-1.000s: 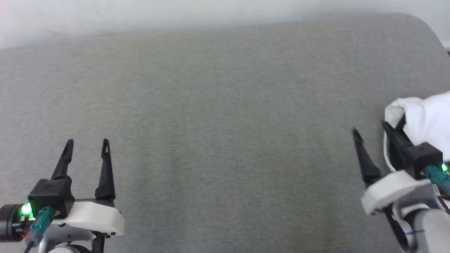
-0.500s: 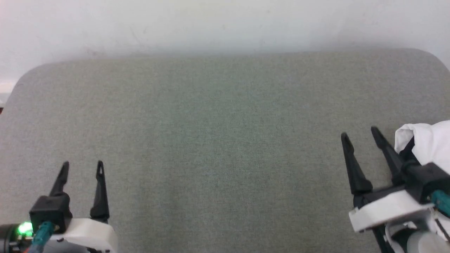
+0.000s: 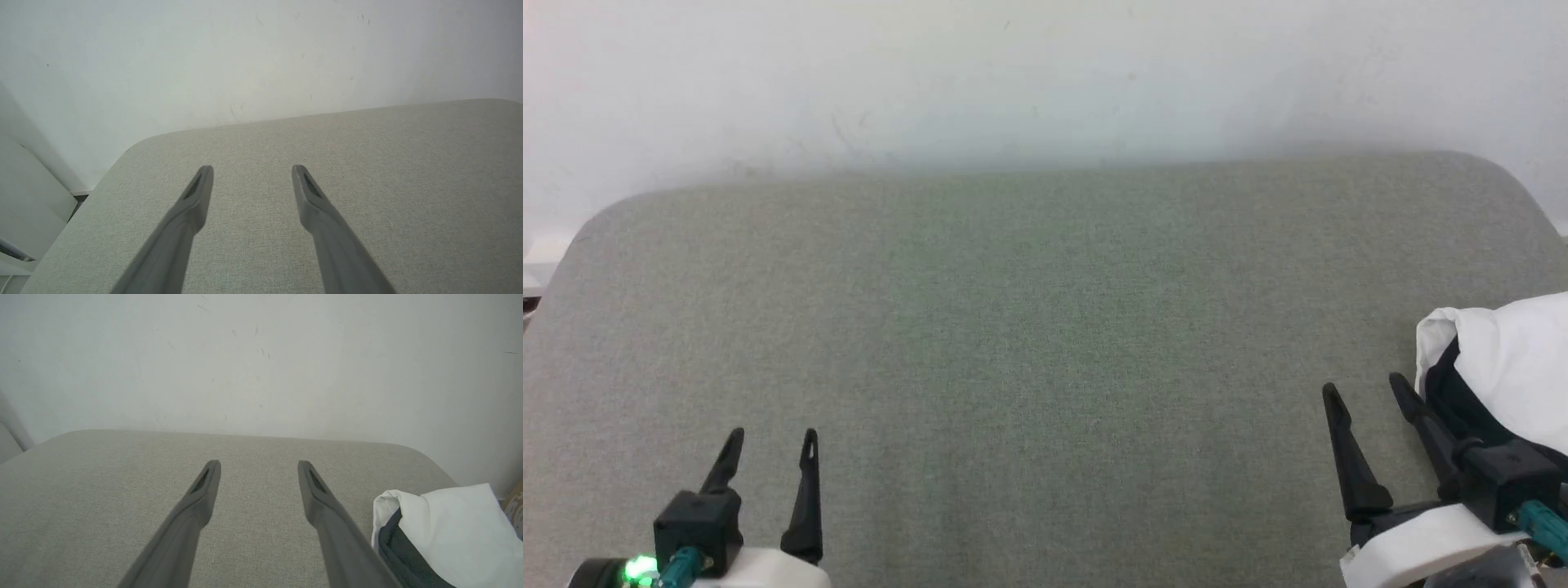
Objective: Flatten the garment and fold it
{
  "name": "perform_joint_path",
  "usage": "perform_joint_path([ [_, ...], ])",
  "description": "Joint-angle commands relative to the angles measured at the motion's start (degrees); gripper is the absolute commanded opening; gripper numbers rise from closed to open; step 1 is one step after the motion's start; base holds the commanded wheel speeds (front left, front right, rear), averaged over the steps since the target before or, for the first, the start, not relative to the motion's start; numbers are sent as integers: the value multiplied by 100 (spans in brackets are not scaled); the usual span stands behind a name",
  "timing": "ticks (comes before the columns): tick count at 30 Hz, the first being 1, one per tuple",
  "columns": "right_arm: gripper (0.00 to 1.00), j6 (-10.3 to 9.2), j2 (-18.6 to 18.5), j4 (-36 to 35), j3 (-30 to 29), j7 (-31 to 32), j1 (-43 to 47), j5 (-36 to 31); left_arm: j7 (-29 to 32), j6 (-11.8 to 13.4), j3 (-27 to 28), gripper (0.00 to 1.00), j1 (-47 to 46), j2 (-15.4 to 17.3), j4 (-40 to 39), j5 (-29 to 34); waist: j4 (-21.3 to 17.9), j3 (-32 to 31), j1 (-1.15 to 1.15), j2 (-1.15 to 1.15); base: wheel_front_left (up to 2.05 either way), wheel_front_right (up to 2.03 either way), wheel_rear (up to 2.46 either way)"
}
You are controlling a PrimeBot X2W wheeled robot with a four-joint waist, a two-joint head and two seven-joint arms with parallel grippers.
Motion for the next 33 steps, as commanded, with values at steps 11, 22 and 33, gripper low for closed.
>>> perform_joint_path([
  [11,0,0,1,29,0,-2,68,-21,7,-62,13,0,77,-119,79,47,0,-97,1,0,0,0,0],
  [22,0,-1,3,131,3,-15,-13,-75,47,-355,267,0,26,-440,217,320,10,-81,1,0,0,0,0],
  [33,0,-2,6,233,7,-28,-93,-129,86,-648,520,0,-25,-760,354,592,19,-66,1,0,0,0,0],
])
